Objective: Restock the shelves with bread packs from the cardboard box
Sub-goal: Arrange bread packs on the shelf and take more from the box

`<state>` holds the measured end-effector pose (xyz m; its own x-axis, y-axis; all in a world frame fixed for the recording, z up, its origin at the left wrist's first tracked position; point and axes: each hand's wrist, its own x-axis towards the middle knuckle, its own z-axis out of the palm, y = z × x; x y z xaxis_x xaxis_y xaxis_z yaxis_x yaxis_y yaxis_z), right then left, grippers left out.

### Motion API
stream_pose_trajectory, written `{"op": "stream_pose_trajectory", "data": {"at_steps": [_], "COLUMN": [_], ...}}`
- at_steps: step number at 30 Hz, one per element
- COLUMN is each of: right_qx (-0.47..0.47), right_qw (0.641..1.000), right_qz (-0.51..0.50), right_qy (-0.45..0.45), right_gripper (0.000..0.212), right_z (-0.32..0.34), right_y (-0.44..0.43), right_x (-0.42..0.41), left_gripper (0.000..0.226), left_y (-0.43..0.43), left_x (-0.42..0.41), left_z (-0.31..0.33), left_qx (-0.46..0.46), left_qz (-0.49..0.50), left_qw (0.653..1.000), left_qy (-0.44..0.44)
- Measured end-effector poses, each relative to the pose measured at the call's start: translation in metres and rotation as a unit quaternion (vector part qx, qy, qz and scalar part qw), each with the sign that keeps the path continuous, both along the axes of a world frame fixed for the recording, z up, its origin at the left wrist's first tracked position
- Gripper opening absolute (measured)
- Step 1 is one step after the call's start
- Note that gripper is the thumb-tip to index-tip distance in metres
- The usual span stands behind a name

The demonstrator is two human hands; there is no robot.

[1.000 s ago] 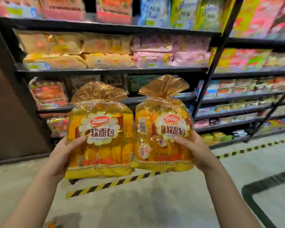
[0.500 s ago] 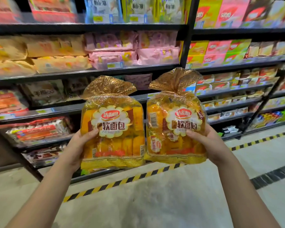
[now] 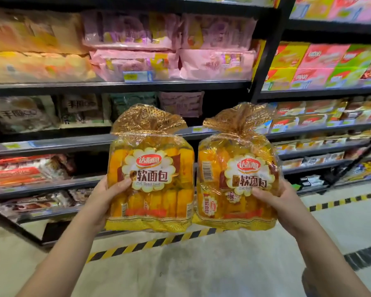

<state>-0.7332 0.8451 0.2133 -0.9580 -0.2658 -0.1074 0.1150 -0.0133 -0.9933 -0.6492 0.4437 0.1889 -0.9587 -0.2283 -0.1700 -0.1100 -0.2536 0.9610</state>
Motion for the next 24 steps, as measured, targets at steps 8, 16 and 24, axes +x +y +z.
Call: {"op": "stream_pose_trajectory", "data": {"at_steps": [8,16,24], "right_qx": [0.01,0.02,-0.054], "right_qw": [0.999,0.997,0.998], "right_qz": [0.008,-0.01,-0.026], "right_qy": [-0.033,-0.078,-0.017], "right_gripper": [0.084,0.091,0.056], "right_z": [-0.054,-0.18,-0.373], "right_y": [0.001,-0.008,-0.025], "right_x": [-0.087,-0.173,-0.247], "left_gripper": [0.116,0.117,0.108], "left_y": [0.008,0.014,0.018], "left_x": [-0.06,-0.114,-0.169], "left_z": [-0.039,-0.161,-0.355], "left_qx": [0.005,0.0,-0.013], "left_qz": [0.01,0.058,0.128], "left_qw": [0.999,0.997,0.992], "left_qy": [-0.046,-0.057,-0.011]}}
